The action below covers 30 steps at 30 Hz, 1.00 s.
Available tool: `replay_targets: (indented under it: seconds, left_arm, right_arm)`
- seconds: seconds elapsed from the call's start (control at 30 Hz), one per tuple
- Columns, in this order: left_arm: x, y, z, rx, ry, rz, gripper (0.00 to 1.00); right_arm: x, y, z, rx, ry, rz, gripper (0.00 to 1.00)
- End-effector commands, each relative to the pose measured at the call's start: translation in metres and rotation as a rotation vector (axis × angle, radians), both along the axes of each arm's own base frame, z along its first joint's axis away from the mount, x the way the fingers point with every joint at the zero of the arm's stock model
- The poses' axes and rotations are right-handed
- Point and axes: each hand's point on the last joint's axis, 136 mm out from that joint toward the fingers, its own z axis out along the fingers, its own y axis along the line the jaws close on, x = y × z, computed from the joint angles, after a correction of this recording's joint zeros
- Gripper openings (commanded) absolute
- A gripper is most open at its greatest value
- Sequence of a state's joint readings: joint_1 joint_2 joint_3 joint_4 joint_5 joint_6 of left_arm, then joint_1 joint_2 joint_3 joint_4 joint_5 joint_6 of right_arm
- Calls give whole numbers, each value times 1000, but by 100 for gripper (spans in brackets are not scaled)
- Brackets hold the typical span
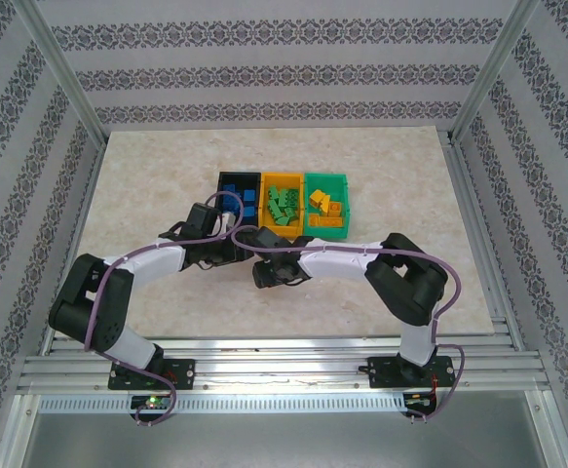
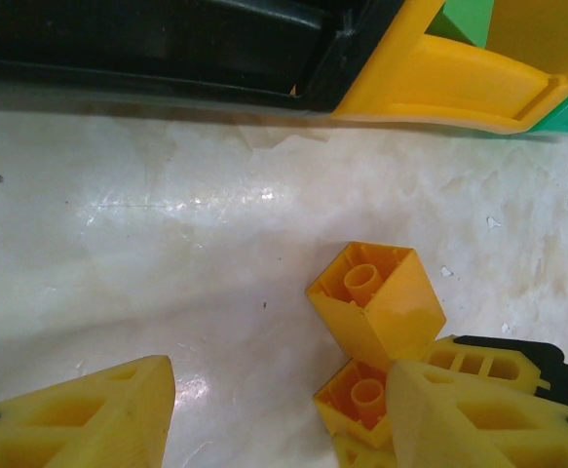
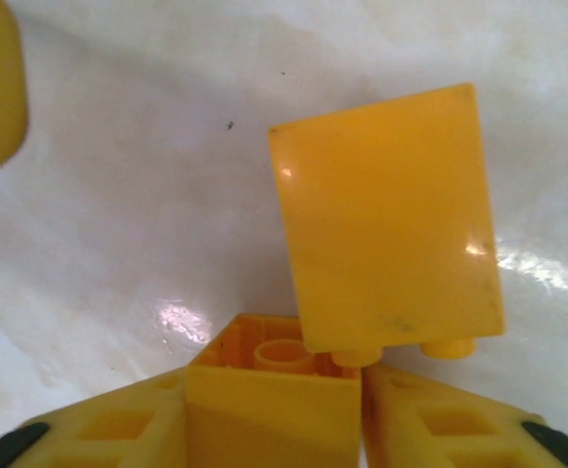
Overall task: Sort the legos into containers by color
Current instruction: Pick up the lego from the bottom-center of the table, then place the lego in the container.
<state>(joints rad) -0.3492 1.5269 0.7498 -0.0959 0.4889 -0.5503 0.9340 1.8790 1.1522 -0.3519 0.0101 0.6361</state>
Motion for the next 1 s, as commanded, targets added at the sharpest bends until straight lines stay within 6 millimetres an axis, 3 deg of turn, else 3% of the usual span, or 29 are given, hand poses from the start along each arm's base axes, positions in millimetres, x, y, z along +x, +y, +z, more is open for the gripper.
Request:
replay_targets:
  seconds: [0.0,0.4,0.97]
  left_arm:
    - [5,5,4,6,-37,5,59]
    - [14,-3,8,-25,-40,-6,59]
    - [21,-22,7,-71,-36,-30,59]
  right_arm:
    - [-1,-4,3,-38,-14,-4,36]
    - [1,-32,38,16,-112,-69,34]
    - [52,-118,80,114,-209,-284,34]
